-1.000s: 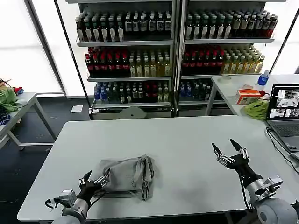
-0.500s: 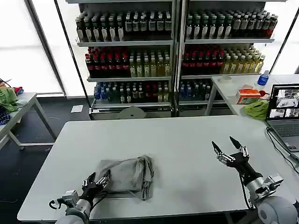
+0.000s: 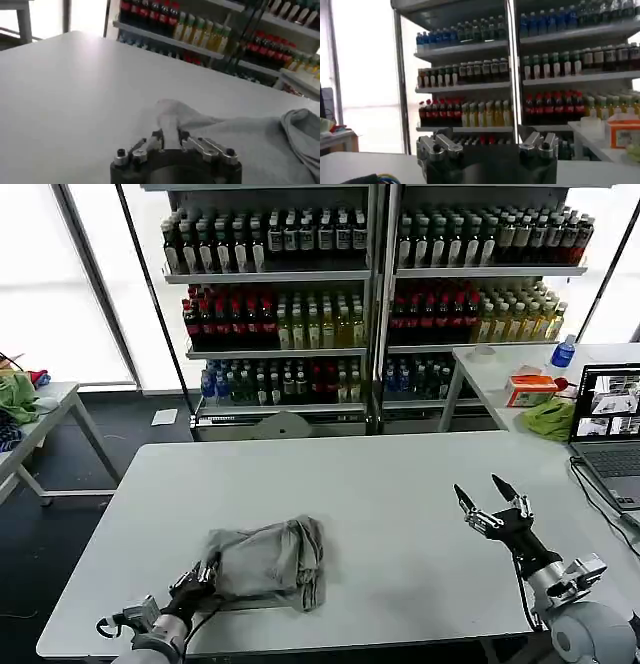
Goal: Fold and organize the clothes.
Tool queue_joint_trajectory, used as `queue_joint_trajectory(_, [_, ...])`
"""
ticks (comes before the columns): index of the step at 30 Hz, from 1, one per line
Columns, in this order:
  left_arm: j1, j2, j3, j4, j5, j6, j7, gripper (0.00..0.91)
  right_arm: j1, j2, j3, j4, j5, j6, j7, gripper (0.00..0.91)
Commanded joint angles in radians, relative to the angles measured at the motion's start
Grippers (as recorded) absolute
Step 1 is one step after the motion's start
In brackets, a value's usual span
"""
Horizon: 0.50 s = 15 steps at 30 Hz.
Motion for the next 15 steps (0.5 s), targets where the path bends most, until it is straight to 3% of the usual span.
queue_joint_trajectory(1, [0.006, 0.016, -0.066, -0.085, -0.099, 0.016, -0.002, 0.01, 0.01, 0.005, -0.004, 0.0, 0.001, -0.003, 0.004, 0.907])
queue_joint_trajectory(8, [0.005, 0.117, -0.302, -0.094, -0.22, 0.067, 0.031, 0.0, 0.006, -0.003, -0.001, -0.001, 0.005, 0.0, 0.005, 0.907])
queue_joint_trajectory(15, [-0.046, 0.313, -0.629, 0.009, -0.334, 0.169, 0.192, 0.01, 0.006, -0.003, -0.005, -0.008, 0.012, 0.005, 0.006, 0.907])
